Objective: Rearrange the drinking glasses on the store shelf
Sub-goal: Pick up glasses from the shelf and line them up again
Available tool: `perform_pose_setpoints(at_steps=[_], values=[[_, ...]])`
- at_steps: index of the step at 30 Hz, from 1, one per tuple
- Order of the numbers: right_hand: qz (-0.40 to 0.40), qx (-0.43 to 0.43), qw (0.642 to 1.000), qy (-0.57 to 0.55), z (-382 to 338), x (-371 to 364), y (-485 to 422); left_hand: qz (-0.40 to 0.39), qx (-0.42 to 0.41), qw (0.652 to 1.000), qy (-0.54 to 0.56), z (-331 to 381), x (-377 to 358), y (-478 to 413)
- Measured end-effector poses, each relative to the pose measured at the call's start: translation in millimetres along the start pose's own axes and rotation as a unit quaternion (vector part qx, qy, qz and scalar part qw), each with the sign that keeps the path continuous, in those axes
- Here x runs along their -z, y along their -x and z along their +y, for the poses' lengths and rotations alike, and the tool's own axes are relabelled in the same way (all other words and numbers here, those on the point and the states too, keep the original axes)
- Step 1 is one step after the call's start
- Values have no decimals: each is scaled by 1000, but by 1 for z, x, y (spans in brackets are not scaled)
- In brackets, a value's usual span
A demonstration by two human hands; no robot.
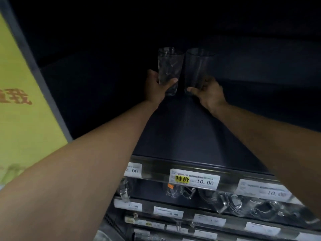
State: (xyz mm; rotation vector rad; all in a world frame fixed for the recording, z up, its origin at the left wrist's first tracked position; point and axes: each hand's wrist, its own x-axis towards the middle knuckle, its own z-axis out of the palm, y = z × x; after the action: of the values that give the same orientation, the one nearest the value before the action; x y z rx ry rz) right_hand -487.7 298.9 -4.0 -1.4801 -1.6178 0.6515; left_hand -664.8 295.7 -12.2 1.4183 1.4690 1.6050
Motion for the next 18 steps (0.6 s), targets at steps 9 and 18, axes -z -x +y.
perform_pose_setpoints(at_steps=[9, 18], values=[[17, -1, 996, 90, 10, -7, -38, -17, 3, 1000, -12, -5, -8, -34], [52, 17, 991, 120, 7, -15, -61, -38, -11, 998, -41, -14, -21, -63]])
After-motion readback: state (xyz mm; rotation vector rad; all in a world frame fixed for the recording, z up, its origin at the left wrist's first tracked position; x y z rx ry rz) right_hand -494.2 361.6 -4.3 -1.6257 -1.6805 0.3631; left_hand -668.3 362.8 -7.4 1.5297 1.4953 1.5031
